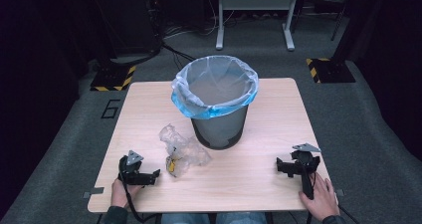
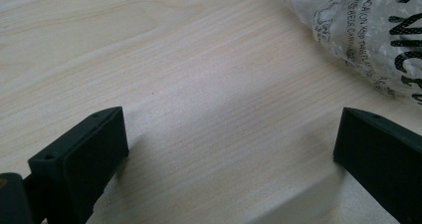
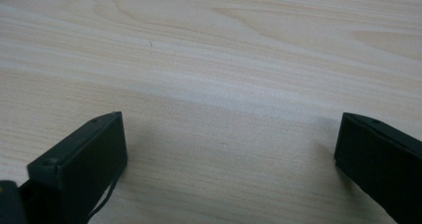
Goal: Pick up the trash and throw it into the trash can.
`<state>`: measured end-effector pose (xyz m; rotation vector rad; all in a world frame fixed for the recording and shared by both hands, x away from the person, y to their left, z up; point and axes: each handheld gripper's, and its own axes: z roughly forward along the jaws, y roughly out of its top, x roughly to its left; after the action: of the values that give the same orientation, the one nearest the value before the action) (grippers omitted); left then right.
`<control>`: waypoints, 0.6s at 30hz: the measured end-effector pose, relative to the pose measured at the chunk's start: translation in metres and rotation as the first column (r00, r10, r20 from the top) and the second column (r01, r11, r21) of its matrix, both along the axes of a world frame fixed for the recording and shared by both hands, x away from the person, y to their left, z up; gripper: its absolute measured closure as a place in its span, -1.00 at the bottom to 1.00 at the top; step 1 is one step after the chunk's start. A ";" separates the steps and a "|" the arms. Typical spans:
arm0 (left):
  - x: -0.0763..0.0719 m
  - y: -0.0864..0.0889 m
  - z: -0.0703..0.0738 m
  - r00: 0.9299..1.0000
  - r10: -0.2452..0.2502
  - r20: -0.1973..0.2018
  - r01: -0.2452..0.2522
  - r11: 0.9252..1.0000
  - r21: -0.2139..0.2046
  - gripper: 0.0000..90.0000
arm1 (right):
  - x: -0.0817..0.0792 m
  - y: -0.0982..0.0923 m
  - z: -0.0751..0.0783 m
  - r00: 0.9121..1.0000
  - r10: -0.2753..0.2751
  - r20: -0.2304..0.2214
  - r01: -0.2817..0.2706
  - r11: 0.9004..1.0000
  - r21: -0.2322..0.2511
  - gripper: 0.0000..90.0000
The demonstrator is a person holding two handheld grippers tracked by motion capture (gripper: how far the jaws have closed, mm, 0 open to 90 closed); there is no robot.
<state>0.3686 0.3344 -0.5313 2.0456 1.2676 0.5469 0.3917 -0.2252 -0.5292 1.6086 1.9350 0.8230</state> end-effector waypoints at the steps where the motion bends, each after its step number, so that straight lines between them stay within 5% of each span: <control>1: 0.000 0.000 0.000 1.000 0.000 0.000 0.000 1.000 0.000 -0.99 | 0.000 0.000 0.000 1.000 0.000 0.000 0.000 1.000 0.000 -1.00; 18: -0.004 -0.001 0.002 0.999 -0.039 -0.009 0.039 0.999 0.014 -1.00 | 0.000 0.004 0.000 1.000 -0.020 0.005 0.020 1.000 0.001 -1.00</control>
<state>0.3649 0.3330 -0.5298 2.0822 1.2293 0.5303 0.3921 -0.2214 -0.5295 1.6225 1.9123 0.8187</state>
